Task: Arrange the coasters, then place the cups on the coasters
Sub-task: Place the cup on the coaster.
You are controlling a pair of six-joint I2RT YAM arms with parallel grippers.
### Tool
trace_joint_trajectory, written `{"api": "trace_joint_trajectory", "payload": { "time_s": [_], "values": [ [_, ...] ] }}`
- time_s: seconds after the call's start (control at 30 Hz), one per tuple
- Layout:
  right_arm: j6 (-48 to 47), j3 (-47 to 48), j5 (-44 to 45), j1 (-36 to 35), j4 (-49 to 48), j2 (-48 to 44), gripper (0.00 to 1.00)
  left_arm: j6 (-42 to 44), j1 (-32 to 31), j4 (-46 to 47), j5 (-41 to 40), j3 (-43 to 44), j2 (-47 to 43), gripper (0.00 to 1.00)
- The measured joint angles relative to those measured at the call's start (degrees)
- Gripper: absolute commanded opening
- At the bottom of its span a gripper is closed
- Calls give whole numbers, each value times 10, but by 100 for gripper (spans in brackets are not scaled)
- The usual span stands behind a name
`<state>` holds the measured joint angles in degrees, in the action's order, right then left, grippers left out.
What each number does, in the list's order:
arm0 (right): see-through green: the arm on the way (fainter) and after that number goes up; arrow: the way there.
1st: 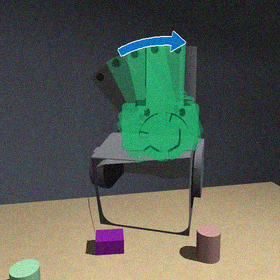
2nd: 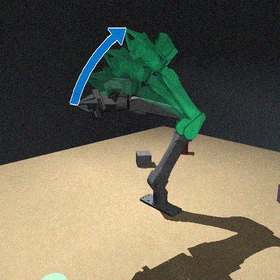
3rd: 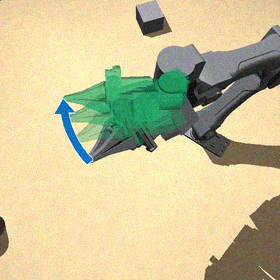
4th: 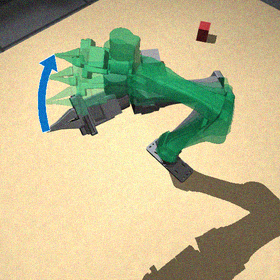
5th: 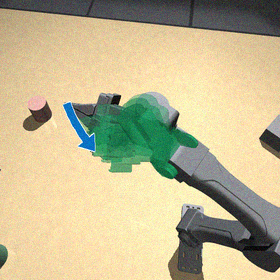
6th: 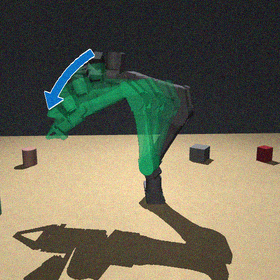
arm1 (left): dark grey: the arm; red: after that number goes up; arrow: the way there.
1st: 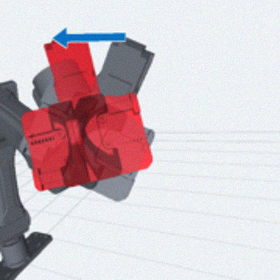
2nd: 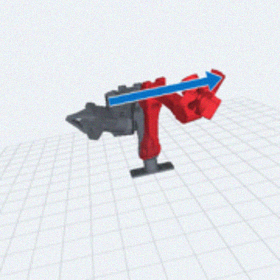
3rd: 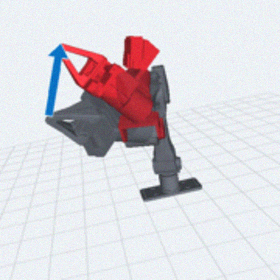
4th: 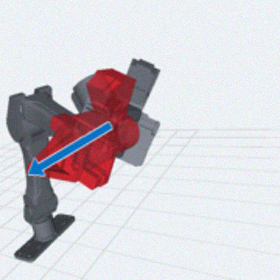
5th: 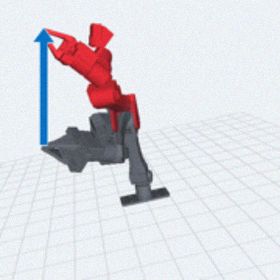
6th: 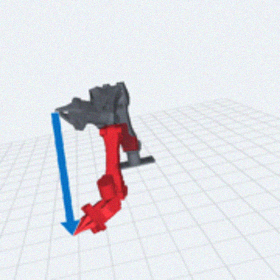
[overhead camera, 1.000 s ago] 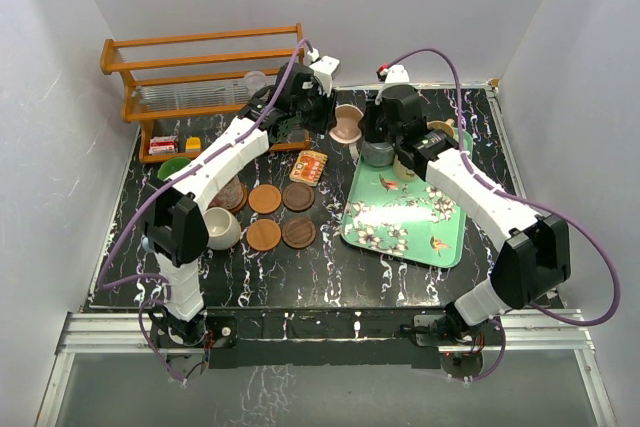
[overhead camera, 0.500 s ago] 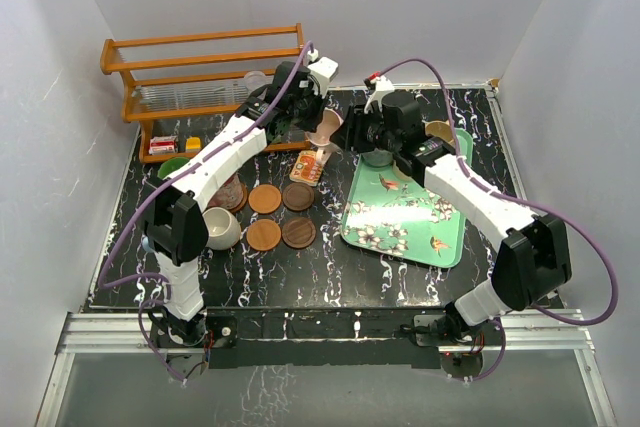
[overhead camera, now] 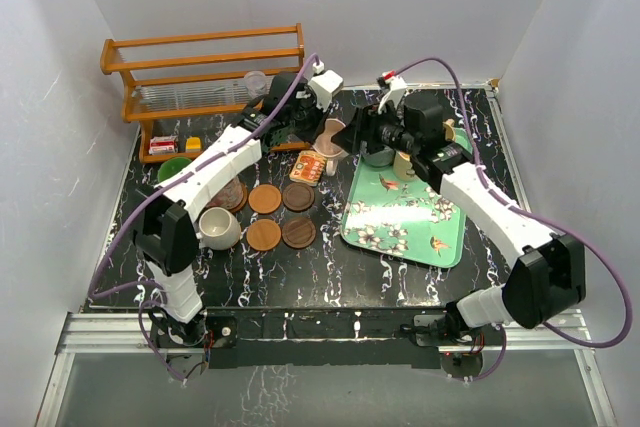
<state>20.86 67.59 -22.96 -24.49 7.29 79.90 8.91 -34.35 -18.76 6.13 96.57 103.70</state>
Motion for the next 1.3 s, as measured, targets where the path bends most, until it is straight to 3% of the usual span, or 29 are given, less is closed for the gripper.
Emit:
{"api": "trace_joint_trajectory", "payload": {
  "time_s": [0.33, 0.6, 0.9, 1.3],
  "values": [
    [-85, -7, -31, 63, 7, -50, 78, 41, 24, -22, 68, -37, -63, 0],
    [-190, -16, -40, 89, 69, -67, 81, 122, 70, -109, 114, -45, -101, 0],
    [-292, -82, -96, 145, 121, -87, 82, 244, 110, -237, 132, -45, -99, 0],
    [-360, -120, -164, 163, 154, -110, 84, 402, 119, -325, 143, -23, -37, 0]
  ]
}}
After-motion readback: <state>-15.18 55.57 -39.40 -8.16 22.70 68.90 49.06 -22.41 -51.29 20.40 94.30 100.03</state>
